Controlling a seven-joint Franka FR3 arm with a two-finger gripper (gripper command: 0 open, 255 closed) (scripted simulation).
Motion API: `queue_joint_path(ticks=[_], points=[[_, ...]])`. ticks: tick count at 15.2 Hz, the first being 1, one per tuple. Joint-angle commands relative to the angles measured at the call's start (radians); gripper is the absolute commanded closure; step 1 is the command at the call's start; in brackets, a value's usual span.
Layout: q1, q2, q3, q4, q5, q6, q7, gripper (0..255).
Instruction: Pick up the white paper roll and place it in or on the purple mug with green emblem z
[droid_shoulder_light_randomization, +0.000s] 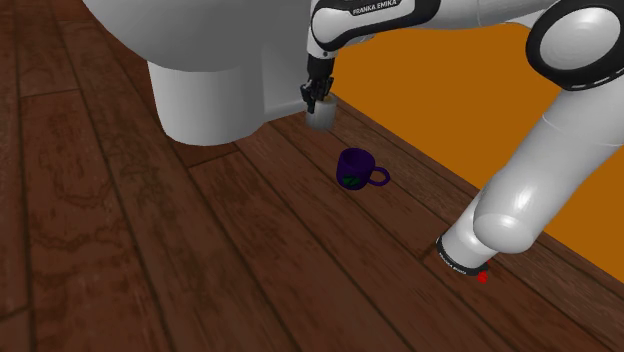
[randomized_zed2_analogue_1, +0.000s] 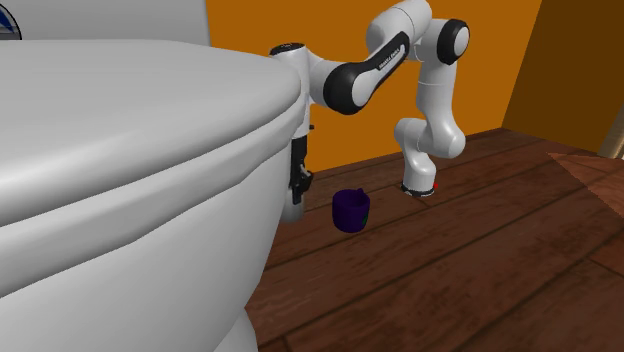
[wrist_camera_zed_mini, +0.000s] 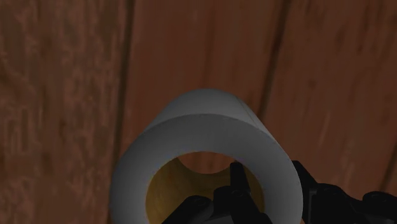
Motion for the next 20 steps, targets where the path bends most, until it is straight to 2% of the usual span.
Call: queue_joint_path(ticks=[1,12,20], points=[[0.001,-0.009,0.001,0.02,0.0,-0.029,0.002,255],[0.001,-0.027,0.001,0.139,0.0,-0.166,0.002,255],[0.015,-0.347,0.018,-0.184,-0.001,-0.164,0.034,255]])
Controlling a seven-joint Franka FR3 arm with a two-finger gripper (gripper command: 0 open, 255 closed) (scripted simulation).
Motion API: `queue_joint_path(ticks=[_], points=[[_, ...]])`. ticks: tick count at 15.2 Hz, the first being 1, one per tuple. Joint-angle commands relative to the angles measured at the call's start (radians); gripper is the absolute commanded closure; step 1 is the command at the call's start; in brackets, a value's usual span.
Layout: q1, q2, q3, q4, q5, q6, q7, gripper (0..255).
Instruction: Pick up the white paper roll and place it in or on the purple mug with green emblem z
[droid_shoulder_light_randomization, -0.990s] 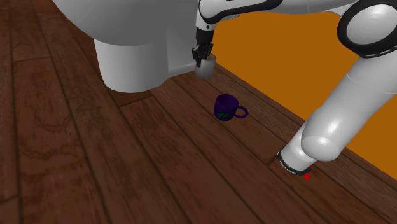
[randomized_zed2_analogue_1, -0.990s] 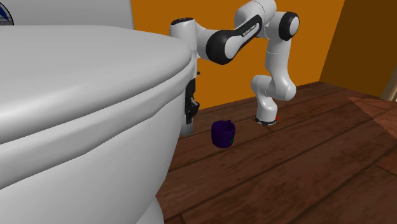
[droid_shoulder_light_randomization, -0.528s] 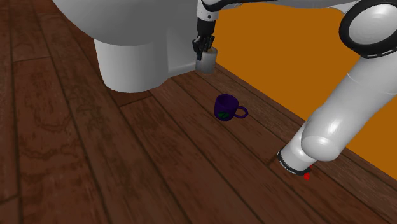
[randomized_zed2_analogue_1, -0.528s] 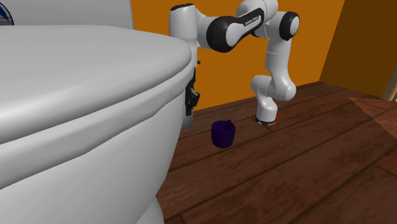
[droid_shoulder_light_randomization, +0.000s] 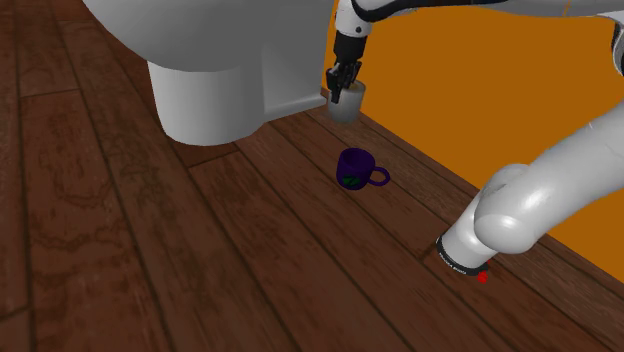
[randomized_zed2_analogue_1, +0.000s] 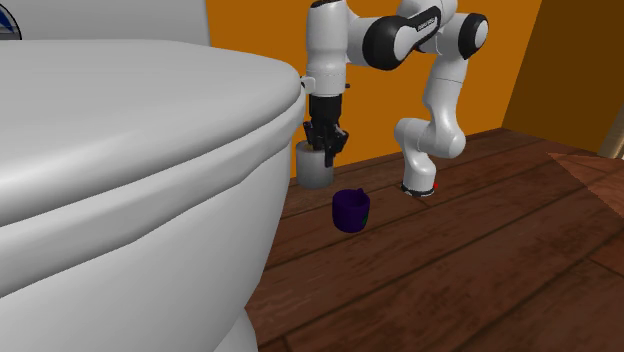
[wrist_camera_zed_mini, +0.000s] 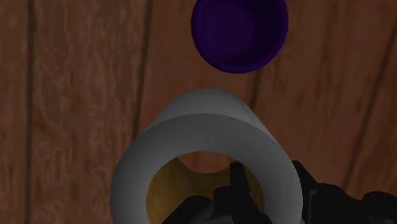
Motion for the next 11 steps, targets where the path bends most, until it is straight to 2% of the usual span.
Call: queue_joint_path(ticks=[1,9,11], points=[[0.005,-0.082,0.008,-0.076,0.002,-0.005,0.012,255],[0.023,-0.404,0.033,-0.304,0.018,-0.099,0.047,255],[0.025,-0.439,0.036,-0.338,0.021,-0.101,0.051,255]])
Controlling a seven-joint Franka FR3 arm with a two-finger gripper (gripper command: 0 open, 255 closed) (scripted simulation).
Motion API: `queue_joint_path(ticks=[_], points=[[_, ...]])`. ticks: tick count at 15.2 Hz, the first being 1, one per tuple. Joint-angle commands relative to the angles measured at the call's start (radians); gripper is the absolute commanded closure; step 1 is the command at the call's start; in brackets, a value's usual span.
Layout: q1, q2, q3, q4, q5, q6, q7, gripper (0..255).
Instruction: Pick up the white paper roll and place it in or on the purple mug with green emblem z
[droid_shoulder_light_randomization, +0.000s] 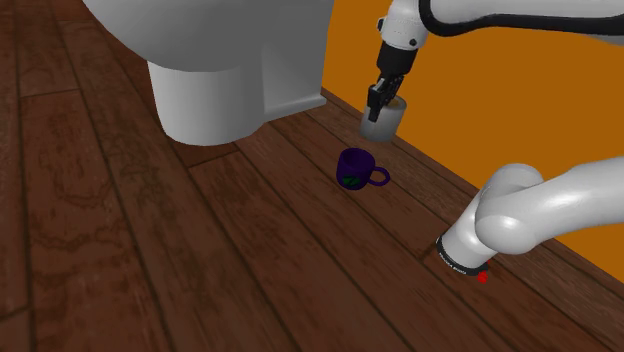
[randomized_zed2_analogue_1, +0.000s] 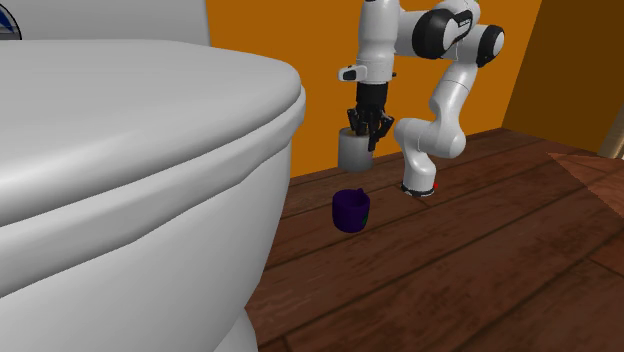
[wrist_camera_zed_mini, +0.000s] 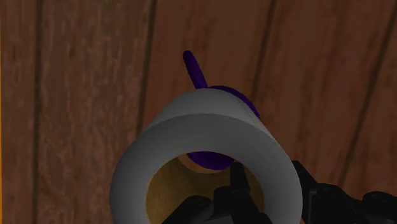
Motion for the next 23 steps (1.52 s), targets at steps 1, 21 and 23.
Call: queue_joint_path(ticks=[1,21,23], points=[[0.003,-0.024,0.006,-0.041,0.004,0.016,0.007,255],[0.005,-0.005,0.01,-0.256,0.007,0.251,0.007,255],[0.004,-0.005,0.01,-0.256,0.007,0.251,0.007,255]])
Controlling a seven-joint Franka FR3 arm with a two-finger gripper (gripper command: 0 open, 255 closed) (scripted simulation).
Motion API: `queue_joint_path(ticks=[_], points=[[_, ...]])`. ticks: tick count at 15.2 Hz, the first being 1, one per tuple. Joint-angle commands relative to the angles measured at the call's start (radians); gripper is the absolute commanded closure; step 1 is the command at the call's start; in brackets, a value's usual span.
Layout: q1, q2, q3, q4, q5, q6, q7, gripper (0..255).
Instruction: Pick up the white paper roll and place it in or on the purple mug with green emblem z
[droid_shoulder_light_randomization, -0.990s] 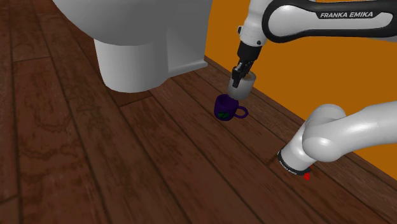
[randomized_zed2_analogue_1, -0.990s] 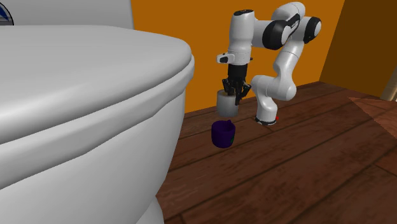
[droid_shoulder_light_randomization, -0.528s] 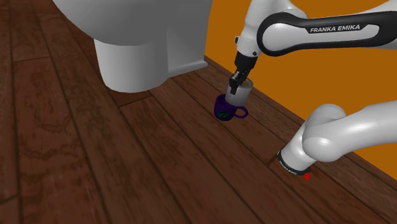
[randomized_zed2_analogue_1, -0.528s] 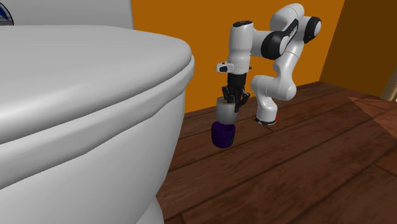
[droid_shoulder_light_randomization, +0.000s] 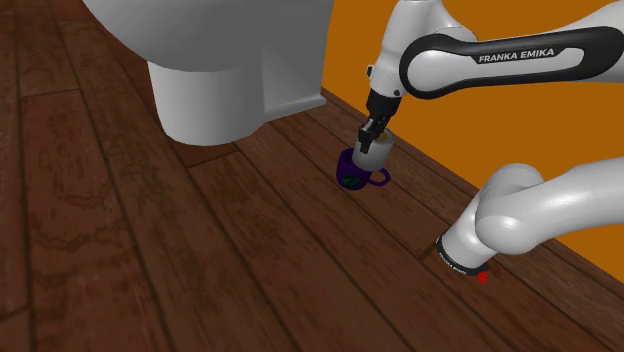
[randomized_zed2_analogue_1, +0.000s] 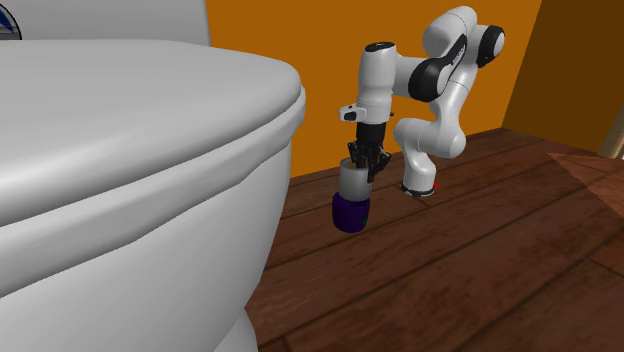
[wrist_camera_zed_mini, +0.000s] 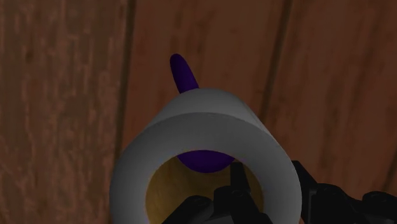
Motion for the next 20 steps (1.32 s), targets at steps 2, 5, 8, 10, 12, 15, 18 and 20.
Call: queue_joint_path(ticks=[2,5,8,10,12,15,18,20], points=[[0.0,0.002,0.0,-0.002,0.0,0.001,0.0,255],[0.0,0.001,0.0,-0.002,-0.001,0.0,-0.001,0],[0.0,0.002,0.0,-0.002,0.0,0.001,0.0,0],[0.0,-0.012,-0.001,0.057,-0.001,-0.071,0.0,0],[0.0,-0.018,-0.002,0.113,-0.002,-0.134,0.0,0],[0.0,-0.018,-0.002,0.113,-0.002,-0.134,0.0,0],[0.0,-0.018,-0.002,0.113,-0.002,-0.134,0.0,0],[0.0,-0.018,-0.002,0.113,-0.002,-0.134,0.0,0]])
